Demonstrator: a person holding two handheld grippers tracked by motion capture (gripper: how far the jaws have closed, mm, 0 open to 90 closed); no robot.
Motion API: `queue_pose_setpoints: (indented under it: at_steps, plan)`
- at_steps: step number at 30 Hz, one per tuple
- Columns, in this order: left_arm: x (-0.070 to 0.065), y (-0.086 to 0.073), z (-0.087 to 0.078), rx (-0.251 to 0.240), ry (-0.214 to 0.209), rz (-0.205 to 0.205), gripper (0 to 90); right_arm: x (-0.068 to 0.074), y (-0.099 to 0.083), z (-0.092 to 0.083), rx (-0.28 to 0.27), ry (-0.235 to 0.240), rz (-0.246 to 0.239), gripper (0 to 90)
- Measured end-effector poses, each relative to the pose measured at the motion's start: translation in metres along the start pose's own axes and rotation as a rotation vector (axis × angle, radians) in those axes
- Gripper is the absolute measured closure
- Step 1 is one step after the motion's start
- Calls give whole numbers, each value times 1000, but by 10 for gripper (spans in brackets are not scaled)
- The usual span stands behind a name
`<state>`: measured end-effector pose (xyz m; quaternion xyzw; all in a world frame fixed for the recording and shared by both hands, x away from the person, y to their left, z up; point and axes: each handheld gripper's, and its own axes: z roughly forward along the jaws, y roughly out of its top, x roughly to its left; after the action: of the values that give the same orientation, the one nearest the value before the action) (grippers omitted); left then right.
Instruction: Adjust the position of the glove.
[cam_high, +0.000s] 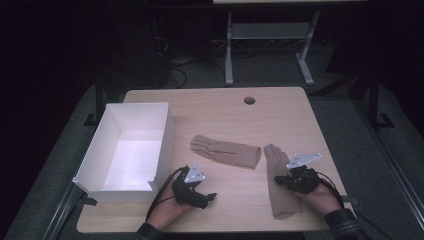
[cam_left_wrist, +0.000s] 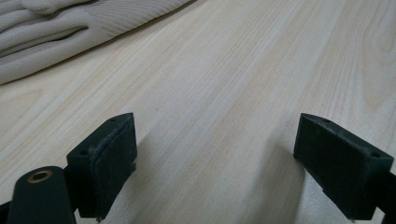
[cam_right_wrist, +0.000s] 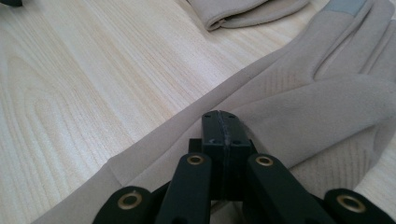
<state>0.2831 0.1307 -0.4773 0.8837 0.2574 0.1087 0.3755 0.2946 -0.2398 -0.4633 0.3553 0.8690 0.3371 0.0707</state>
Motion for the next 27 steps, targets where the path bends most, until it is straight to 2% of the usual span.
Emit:
queue_pose_setpoints:
  at_steps: [3, 8, 10, 21, 25, 27]
  plan:
    - [0, 0, 0, 0, 0, 0, 126, 0, 1, -4, -9, -7, -4, 900]
    - [0, 0, 0, 0, 0, 0, 126, -6, 1, -20, -85, -48, 17, 900]
    - [0, 0, 0, -1, 0, 0, 126, -10, -1, -23, -93, -68, 13, 900]
    - [0, 0, 0, 0, 0, 1, 126, -41, -26, -34, -111, -171, 116, 843]
    - [0, 0, 0, 0, 0, 1, 126, -48, -32, -31, -125, -204, 128, 763]
    - [0, 0, 0, 0, 0, 0, 126, -51, -34, -30, -134, -221, 143, 670]
